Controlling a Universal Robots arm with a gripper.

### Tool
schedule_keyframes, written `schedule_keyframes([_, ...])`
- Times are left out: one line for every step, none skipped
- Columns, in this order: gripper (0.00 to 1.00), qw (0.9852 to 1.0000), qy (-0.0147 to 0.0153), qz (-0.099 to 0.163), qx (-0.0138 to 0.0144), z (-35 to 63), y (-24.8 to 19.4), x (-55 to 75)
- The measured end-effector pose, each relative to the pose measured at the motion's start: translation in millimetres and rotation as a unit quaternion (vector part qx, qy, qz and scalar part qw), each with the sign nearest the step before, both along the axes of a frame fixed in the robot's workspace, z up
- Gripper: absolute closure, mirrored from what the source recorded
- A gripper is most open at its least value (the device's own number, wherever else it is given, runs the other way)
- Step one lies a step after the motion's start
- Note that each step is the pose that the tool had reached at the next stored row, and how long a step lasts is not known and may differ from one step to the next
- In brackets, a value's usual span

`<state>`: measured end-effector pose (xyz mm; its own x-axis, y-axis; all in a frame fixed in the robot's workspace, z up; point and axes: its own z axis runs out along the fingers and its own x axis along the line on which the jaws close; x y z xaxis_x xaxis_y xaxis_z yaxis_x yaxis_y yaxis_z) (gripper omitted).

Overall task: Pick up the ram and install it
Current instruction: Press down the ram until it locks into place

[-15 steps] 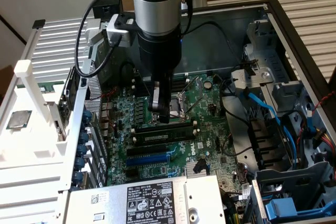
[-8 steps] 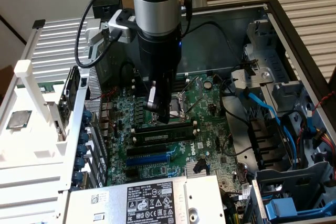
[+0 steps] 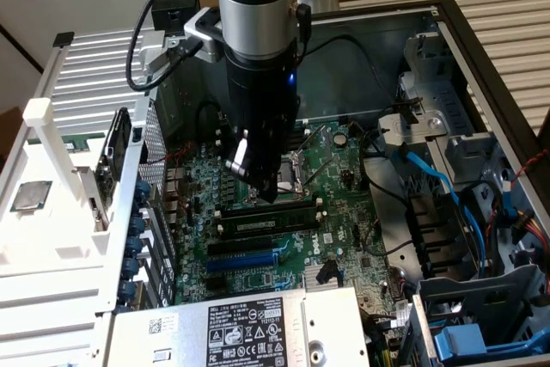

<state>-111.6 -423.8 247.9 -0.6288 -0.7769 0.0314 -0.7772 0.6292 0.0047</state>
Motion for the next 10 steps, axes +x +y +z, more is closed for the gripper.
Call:
schedule_keyframes([0.90,1.0000,0.0000,-0.008,0.0000,0.0,0.0,0.0])
schedule_keyframes([0.90,0.9998,0.0000,-0.017,0.0000,0.0,0.0,0.0])
schedule_keyframes([0.90,0.9997,0.0000,-0.026,0.0000,-0.1,0.0,0.0])
schedule_keyframes([0.90,0.9994,0.0000,-0.034,0.0000,-0.1,0.0,0.0])
schedule_keyframes([0.90,0.9991,0.0000,-0.042,0.0000,-0.1,0.0,0.0])
schedule_keyframes([0.90,0.9987,0.0000,-0.050,0.0000,-0.1,0.0,0.0])
schedule_keyframes([0.90,0.9983,0.0000,-0.059,0.0000,-0.1,0.0,0.0])
schedule_keyframes([0.90,0.9978,0.0000,-0.066,0.0000,-0.1,0.0,0.0])
schedule_keyframes([0.90,0.9973,0.0000,-0.074,0.0000,-0.1,0.0,0.0])
schedule_keyframes([0.90,0.9966,0.0000,-0.082,0.0000,-0.1,0.0,0.0])
